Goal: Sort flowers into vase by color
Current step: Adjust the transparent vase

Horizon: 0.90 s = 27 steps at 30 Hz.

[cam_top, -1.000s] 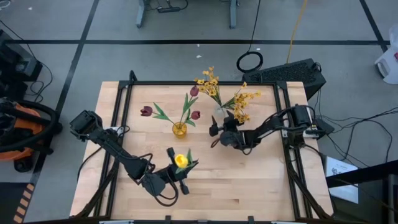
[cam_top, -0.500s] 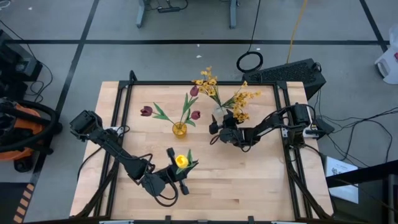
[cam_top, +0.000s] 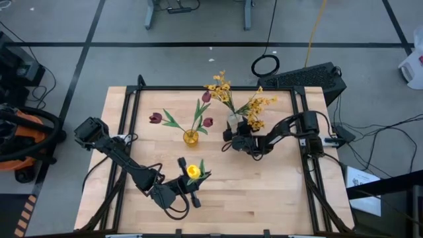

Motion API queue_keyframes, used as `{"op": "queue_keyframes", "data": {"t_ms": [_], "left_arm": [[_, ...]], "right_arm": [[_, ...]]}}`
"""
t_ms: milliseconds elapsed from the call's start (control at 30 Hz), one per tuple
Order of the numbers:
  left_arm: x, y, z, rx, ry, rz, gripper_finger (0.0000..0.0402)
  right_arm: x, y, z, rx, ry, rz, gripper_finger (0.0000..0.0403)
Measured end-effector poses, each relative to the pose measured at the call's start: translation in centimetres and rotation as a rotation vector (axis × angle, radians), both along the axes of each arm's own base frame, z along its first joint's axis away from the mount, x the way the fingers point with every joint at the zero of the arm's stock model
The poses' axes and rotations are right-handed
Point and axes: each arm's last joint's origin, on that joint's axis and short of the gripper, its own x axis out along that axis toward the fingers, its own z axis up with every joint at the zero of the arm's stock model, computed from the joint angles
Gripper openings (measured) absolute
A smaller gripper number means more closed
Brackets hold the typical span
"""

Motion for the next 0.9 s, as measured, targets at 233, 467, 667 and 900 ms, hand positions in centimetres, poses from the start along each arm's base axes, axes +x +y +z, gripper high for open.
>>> {"op": "queue_keyframes", "data": {"t_ms": [233, 467, 667, 900], "left_arm": [[0.0, 0.0, 0.0, 0.0, 0.001, -0.001, 0.0012], [0.0, 0.0, 0.0, 0.0, 0.002, -0.006, 0.0012], [0.0, 0.0, 0.0, 0.0, 0.002, -0.007, 0.0012], [0.0, 0.0, 0.0, -0.001, 0.002, -0.009, 0.0012]], "right_arm": [[0.4, -0.1, -0.6, -0.05, -0.003, -0.008, 0.0395], [0.6, -0.4, -1.2, -0.087, 0.002, -0.02, 0.039], [0.5, -0.6, -1.4, -0.085, -0.003, -0.028, 0.0344], [0.6, -0.6, -1.3, -0.087, -0.009, -0.024, 0.0259]]}}
